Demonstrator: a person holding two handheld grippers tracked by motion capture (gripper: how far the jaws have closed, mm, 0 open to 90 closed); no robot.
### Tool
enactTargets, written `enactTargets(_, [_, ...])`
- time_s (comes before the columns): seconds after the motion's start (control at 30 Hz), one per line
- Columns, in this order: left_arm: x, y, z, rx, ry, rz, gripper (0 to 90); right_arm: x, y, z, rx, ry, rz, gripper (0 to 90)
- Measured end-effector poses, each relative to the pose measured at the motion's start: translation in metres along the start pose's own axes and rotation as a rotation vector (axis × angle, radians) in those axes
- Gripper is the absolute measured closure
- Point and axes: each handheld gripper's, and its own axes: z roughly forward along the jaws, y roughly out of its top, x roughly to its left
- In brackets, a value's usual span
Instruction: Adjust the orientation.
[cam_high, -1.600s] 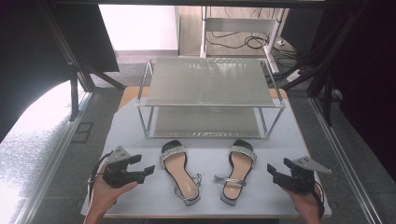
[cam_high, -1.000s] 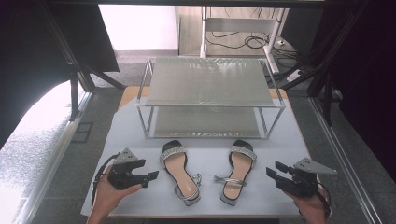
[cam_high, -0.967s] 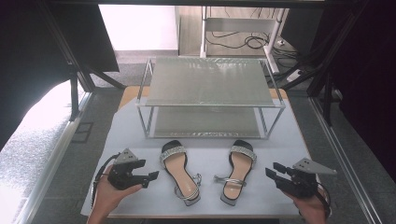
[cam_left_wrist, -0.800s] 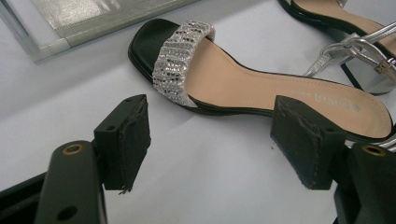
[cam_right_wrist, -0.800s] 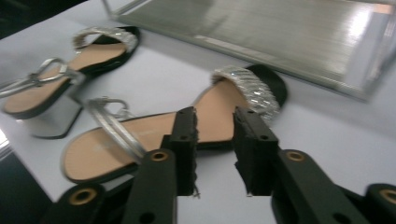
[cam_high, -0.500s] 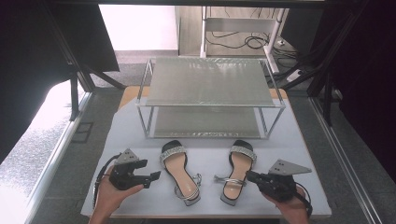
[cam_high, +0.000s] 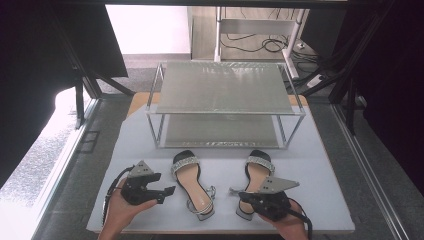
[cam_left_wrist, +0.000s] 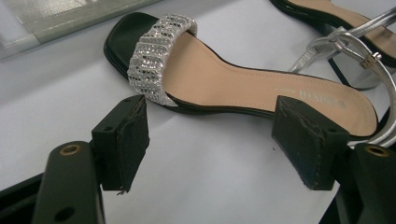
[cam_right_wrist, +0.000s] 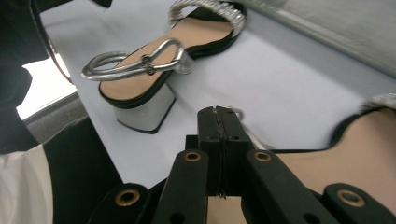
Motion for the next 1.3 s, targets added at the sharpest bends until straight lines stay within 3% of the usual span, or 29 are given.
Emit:
enactTargets(0.13, [0.000, 0.000, 0.000, -0.005, 0.008, -0.007, 27.3, 0.010, 0.001, 0.013, 0.025, 0.047, -0.022, 89.0])
enactTargets(0.23, [-0.001, 0.000, 0.000, -0.001, 0.002, -0.002, 27.4, 0.023, 0.003, 0.031, 0.068, 0.079, -0.065, 89.1])
enactTargets(0.5, [-0.003, 0.001, -0.002, -0.025, 0.008, 0.004, 28.1, 0.045, 0.003, 0.052, 0.125, 0.087, -0.128, 89.2])
enactTargets(0.73, [-0.002, 0.000, -0.003, -0.026, 0.006, 0.004, 28.1, 0.049, 0.002, 0.059, 0.137, 0.079, -0.138, 89.2])
enactTargets(0.97, [-0.001, 0.000, -0.003, -0.026, 0.011, 0.001, 28.1, 0.038, 0.005, 0.055, 0.119, 0.044, -0.106, 89.3])
enactTargets(1.1, [-0.002, 0.000, -0.001, -0.018, 0.010, 0.007, 28.0, 0.045, 0.006, 0.063, 0.134, 0.049, -0.121, 89.3])
enactTargets(1.3, [-0.001, 0.000, -0.004, -0.018, 0.014, 0.006, 27.9, 0.060, 0.010, 0.072, 0.138, 0.102, -0.144, 89.3])
